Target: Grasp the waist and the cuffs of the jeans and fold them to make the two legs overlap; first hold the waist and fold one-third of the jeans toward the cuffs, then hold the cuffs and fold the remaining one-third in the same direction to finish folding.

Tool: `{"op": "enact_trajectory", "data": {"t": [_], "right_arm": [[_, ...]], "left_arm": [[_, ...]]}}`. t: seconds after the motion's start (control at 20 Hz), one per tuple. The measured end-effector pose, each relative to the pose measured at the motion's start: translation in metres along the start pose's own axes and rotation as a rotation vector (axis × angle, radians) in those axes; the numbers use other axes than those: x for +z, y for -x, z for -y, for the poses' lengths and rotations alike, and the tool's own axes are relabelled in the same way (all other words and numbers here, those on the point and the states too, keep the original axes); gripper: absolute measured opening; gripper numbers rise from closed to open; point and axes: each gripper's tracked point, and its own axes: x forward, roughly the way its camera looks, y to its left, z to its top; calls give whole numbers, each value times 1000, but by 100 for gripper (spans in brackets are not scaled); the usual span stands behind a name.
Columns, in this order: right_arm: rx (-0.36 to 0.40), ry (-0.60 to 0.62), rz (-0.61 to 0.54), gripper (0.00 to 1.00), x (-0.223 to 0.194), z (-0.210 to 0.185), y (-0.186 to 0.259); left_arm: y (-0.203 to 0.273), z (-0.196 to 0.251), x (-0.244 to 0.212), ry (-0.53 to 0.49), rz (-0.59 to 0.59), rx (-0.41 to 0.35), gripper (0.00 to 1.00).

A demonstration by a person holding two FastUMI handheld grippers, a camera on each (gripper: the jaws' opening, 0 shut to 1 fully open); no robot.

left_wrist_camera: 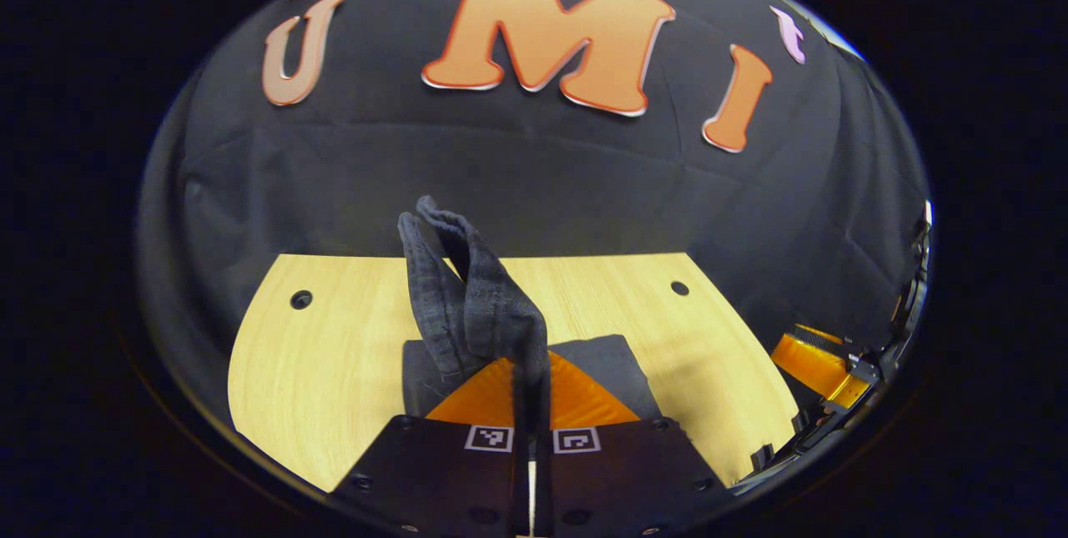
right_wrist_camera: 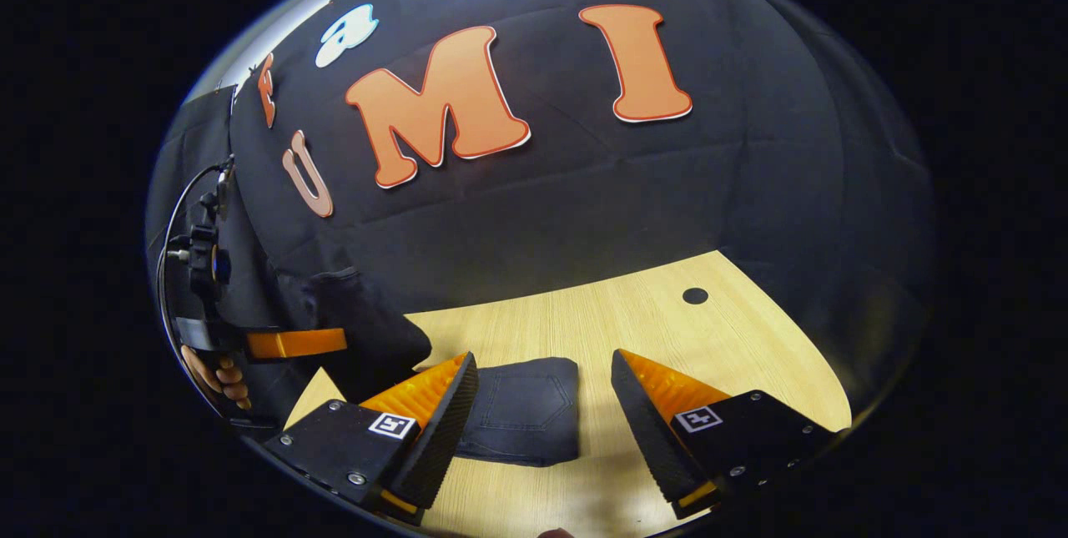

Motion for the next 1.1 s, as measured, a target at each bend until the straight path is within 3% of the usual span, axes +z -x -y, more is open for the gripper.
{"op": "enact_trajectory", "data": {"t": [0.25,0.4,0.65,0.75,0.85,0.9,0.95,1.0,1.1], "right_arm": [[-1,-3,-13,97,-4,14,0],[-8,-15,-20,97,-8,24,3],[-12,-16,-33,98,-14,37,9],[-9,-16,-31,97,-13,38,10],[-4,-14,-26,97,-11,38,11],[-5,-4,-22,97,-10,37,11],[-7,14,-11,97,-9,34,13],[-12,41,3,97,-6,33,14],[-14,105,41,97,3,24,17]], "left_arm": [[-39,44,-39,-40,-94,-53,3],[-60,59,-60,-35,-147,-52,3],[-75,85,-88,-109,-219,-43,5],[-71,101,-95,-95,-225,-89,18],[-61,113,-90,-92,-192,-147,44],[-57,115,-87,-93,-170,-155,50],[-49,107,-84,-97,-148,-139,56],[-43,99,-79,-97,-119,-119,69],[-23,79,-63,-95,-57,-66,71]]}}
